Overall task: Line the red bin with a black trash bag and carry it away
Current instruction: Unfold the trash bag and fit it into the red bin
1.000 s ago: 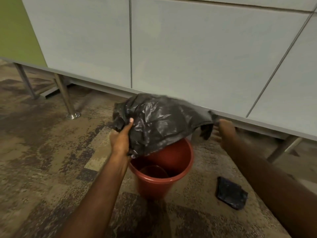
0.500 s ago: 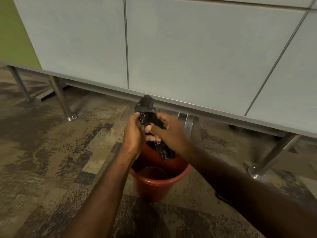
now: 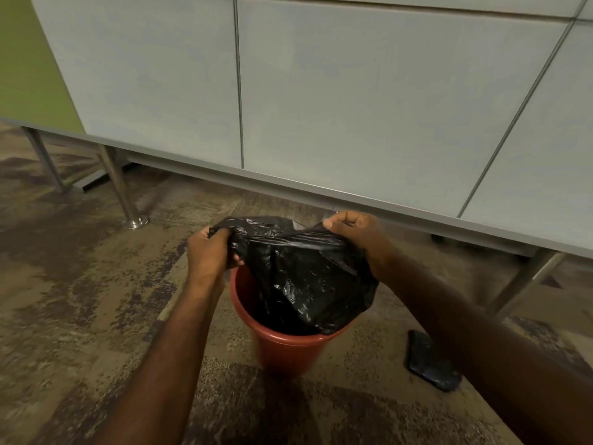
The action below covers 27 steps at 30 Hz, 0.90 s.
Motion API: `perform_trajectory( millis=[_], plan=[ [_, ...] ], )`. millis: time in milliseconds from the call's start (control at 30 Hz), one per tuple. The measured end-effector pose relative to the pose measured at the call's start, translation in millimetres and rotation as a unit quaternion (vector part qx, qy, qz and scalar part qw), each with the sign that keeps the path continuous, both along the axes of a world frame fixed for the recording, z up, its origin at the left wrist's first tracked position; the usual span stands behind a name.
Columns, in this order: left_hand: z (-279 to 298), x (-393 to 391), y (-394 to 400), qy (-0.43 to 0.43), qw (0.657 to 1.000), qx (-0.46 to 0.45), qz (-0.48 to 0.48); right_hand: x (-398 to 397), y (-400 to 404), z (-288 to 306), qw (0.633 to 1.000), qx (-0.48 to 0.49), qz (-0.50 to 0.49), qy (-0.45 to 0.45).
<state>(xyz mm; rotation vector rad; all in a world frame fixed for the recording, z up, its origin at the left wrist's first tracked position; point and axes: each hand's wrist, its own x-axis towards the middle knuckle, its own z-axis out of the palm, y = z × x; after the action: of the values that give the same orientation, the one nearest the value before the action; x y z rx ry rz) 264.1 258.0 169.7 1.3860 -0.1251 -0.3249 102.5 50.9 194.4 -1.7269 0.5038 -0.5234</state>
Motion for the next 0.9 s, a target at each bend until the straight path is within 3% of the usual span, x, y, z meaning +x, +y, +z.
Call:
perform_trajectory(
  millis=[67,100,167,233,400,600,900],
  plan=[
    [-12,7,4,-0.018,0.997,0.075,0.01,-2,-9,-7,0.999,-0.017,-0.027,0.015],
    [-21,9,6,-0.067,0.984,0.165,0.018,-3,-13,-15,0.998,-0.03,-0.05,0.029],
    [-41,7,9,-0.164,0.921,0.352,0.028,-6,-17,-37,0.989,-0.074,-0.097,0.079],
    [-57,2,8,-0.172,0.891,0.42,-0.011,-11,-18,-62,0.981,-0.087,-0.117,0.129],
    [-72,-4,7,-0.104,0.917,0.349,-0.164,-22,-22,-100,0.97,-0.099,-0.102,0.199],
    [-78,4,16,-0.116,0.918,0.362,-0.112,-25,-23,-105,0.977,-0.037,-0.115,0.174],
    [-87,27,25,-0.04,0.936,0.336,-0.092,-23,-25,-104,0.978,-0.027,-0.147,0.144]
  ],
)
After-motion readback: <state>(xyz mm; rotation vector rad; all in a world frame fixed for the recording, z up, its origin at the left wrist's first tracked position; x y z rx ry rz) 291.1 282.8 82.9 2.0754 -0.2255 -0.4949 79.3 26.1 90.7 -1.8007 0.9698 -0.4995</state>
